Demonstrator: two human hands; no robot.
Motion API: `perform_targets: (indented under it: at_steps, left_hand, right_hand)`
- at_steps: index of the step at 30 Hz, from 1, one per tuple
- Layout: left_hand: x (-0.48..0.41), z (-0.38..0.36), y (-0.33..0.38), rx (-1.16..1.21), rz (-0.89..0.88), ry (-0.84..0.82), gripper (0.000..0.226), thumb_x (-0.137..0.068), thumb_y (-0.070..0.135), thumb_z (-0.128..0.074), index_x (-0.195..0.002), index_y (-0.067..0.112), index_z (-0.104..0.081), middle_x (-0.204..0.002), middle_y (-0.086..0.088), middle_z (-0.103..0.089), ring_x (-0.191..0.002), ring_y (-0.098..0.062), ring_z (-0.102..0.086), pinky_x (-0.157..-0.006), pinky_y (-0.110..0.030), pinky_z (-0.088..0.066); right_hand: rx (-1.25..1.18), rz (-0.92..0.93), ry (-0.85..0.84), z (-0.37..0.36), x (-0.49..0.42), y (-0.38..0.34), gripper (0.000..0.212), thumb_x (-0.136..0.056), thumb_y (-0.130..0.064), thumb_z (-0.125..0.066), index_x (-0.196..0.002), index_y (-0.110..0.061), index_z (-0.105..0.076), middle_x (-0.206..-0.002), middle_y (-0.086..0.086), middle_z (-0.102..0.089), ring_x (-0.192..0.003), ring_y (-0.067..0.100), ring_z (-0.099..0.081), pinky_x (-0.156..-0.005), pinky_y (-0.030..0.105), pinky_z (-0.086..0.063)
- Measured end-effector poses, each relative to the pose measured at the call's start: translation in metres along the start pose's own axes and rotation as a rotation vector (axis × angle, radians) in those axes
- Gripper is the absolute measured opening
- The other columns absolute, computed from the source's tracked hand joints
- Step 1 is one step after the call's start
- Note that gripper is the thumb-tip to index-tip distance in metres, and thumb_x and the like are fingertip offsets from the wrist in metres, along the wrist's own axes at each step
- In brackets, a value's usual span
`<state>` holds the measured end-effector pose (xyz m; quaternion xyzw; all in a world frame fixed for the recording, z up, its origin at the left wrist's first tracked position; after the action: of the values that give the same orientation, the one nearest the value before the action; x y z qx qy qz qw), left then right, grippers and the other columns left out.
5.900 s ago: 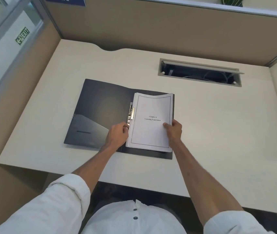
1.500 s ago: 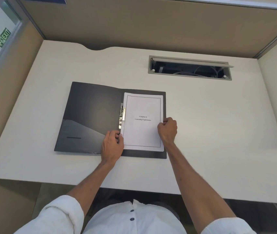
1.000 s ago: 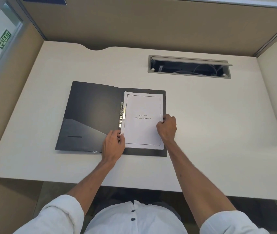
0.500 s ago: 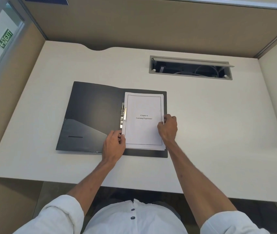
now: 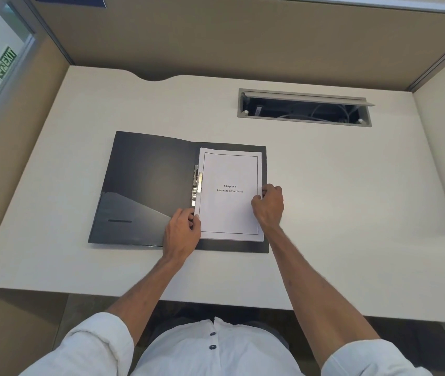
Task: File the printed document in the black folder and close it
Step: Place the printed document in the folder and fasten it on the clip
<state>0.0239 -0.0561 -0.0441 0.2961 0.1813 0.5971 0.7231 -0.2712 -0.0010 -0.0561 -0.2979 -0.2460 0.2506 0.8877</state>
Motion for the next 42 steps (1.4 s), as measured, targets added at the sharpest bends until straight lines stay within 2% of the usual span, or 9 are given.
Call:
perform_targets:
  at_steps: [5, 8, 11, 13, 16, 21, 26, 38, 42]
  left_hand:
    - [-0.003, 0.0, -0.002, -0.012, 0.006, -0.009, 0.016, -0.105, 0.021, -0.061, -0.111, 0.015, -0.075, -0.099, 0.001, -0.069, -0.078, -0.022, -0.066, -0.075, -0.044, -0.064]
    - [-0.009, 0.009, -0.004, -0.023, 0.008, 0.039, 0.018, -0.106, 0.022, -0.06, -0.112, 0.016, -0.076, -0.103, 0.0, -0.071, -0.08, -0.022, -0.067, -0.076, -0.044, -0.065]
    - [-0.02, 0.021, -0.004, -0.039, -0.009, 0.084, 0.016, -0.106, 0.023, -0.059, -0.11, 0.017, -0.073, -0.104, 0.001, -0.069, -0.085, -0.021, -0.064, -0.073, -0.044, -0.063]
    - [-0.03, 0.026, 0.0, -0.086, -0.059, 0.103, 0.017, -0.106, 0.025, -0.059, -0.116, 0.017, -0.071, -0.107, 0.001, -0.068, -0.095, -0.02, -0.06, -0.079, -0.043, -0.06]
    - [-0.049, 0.029, 0.003, -0.186, -0.114, 0.102, 0.032, -0.106, 0.029, -0.06, -0.133, 0.015, -0.066, -0.123, -0.003, -0.069, -0.112, -0.023, -0.058, -0.095, -0.041, -0.054]
    - [-0.074, 0.032, 0.017, -0.253, -0.209, 0.082, 0.039, -0.105, 0.027, -0.061, -0.141, 0.012, -0.062, -0.135, -0.009, -0.067, -0.125, -0.03, -0.059, -0.102, -0.048, -0.053]
    - [-0.093, 0.03, 0.026, -0.256, -0.25, 0.018, 0.041, -0.103, 0.02, -0.062, -0.143, 0.009, -0.062, -0.138, -0.012, -0.065, -0.13, -0.031, -0.058, -0.107, -0.049, -0.052]
    - [-0.132, 0.01, 0.034, -0.267, -0.294, -0.214, 0.057, -0.107, 0.012, -0.057, -0.163, 0.017, -0.047, -0.163, -0.007, -0.053, -0.153, -0.031, -0.043, -0.122, -0.056, -0.04]
    - [-0.14, 0.001, 0.027, -0.271, -0.277, -0.268, 0.057, -0.109, 0.011, -0.051, -0.165, 0.016, -0.045, -0.159, -0.01, -0.056, -0.155, -0.032, -0.04, -0.12, -0.059, -0.04]
  right_hand:
    - [-0.003, -0.015, -0.021, 0.002, -0.001, 0.0, 0.028, -0.093, -0.007, -0.058, -0.121, -0.006, -0.064, -0.124, 0.007, -0.056, -0.1, 0.033, -0.065, -0.08, 0.034, -0.045]
    - [-0.002, 0.01, -0.004, 0.008, -0.001, -0.003, 0.026, -0.092, -0.008, -0.059, -0.118, -0.006, -0.065, -0.12, 0.007, -0.055, -0.102, 0.034, -0.064, -0.079, 0.035, -0.044]
    - [0.019, 0.093, 0.049, 0.014, 0.002, -0.01, 0.023, -0.091, -0.009, -0.06, -0.114, -0.007, -0.063, -0.115, 0.005, -0.053, -0.108, 0.033, -0.058, -0.079, 0.038, -0.047]
    - [0.062, 0.202, 0.038, 0.011, 0.005, -0.02, 0.033, -0.092, -0.01, -0.064, -0.125, -0.007, -0.064, -0.123, 0.008, -0.055, -0.118, 0.031, -0.055, -0.087, 0.042, -0.053]
    - [0.143, 0.409, -0.102, -0.007, 0.013, -0.042, 0.052, -0.091, -0.012, -0.069, -0.143, -0.01, -0.061, -0.14, 0.007, -0.055, -0.132, 0.028, -0.052, -0.103, 0.043, -0.052]
    - [0.382, 0.585, -0.323, -0.041, 0.027, -0.065, 0.064, -0.093, -0.019, -0.073, -0.153, -0.017, -0.053, -0.159, 0.008, -0.045, -0.142, 0.033, -0.047, -0.109, 0.05, -0.048]
    - [0.462, 0.601, -0.367, -0.051, 0.028, -0.071, 0.067, -0.094, -0.023, -0.076, -0.156, -0.017, -0.049, -0.166, 0.009, -0.038, -0.148, 0.033, -0.043, -0.116, 0.051, -0.043]
    - [0.496, 0.561, -0.377, -0.06, 0.027, -0.064, 0.066, -0.093, -0.027, -0.078, -0.153, -0.02, -0.051, -0.166, 0.006, -0.037, -0.148, 0.031, -0.043, -0.118, 0.053, -0.045]
    - [0.497, 0.559, -0.374, -0.061, 0.026, -0.065, 0.066, -0.092, -0.028, -0.078, -0.152, -0.021, -0.051, -0.165, 0.005, -0.038, -0.147, 0.031, -0.044, -0.117, 0.053, -0.046]
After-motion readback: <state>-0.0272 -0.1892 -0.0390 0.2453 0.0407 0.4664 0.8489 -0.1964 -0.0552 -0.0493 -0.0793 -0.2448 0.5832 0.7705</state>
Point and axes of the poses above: each hand's wrist, its own x-axis away from the middle knuckle, its own z-axis out of the back of the hand, y = z × x, the point moved 8 cm from there along -x, towards the middle knuckle
